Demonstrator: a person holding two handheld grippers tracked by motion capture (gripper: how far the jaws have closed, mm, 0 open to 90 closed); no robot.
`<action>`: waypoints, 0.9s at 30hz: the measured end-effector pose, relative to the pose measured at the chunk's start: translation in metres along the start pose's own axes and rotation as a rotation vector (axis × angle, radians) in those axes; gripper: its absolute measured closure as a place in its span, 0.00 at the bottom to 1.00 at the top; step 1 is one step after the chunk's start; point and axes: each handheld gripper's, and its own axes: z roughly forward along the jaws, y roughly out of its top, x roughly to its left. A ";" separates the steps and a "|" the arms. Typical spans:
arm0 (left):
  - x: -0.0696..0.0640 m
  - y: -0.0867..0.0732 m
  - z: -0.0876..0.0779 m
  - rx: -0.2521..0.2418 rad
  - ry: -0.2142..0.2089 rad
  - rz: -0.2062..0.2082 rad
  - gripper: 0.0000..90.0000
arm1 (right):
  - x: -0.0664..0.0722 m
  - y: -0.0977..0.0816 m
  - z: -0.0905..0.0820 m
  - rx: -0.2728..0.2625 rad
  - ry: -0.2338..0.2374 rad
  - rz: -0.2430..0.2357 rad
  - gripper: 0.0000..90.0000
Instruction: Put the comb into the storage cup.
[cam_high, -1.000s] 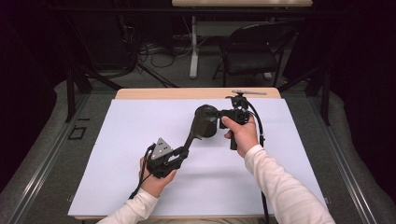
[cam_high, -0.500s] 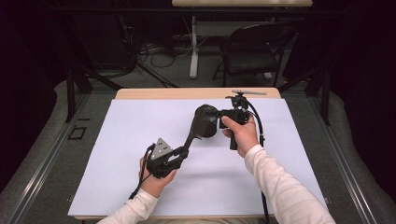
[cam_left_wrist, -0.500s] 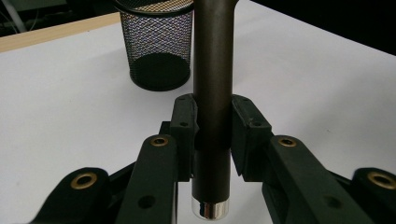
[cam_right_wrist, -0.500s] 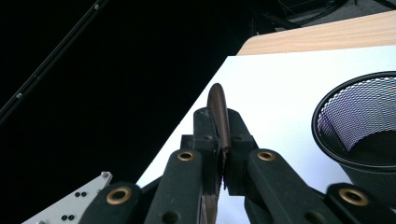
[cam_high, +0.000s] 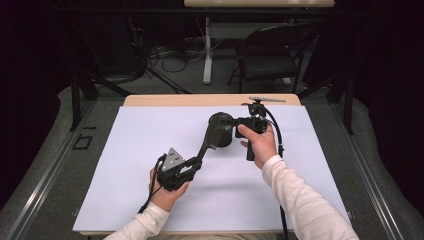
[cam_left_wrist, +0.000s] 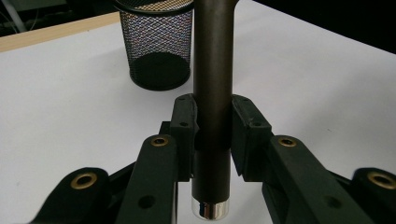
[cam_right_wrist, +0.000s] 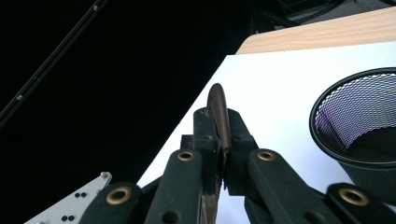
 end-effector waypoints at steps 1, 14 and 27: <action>0.000 0.000 0.000 -0.001 -0.001 0.000 0.80 | 0.000 0.000 0.000 -0.002 0.004 0.001 0.96; 0.000 0.000 0.000 -0.008 0.002 -0.001 0.80 | 0.001 0.000 -0.001 -0.010 0.010 -0.009 0.97; 0.002 0.000 0.000 -0.010 0.009 -0.004 0.79 | 0.004 -0.001 0.000 -0.017 0.017 -0.015 0.97</action>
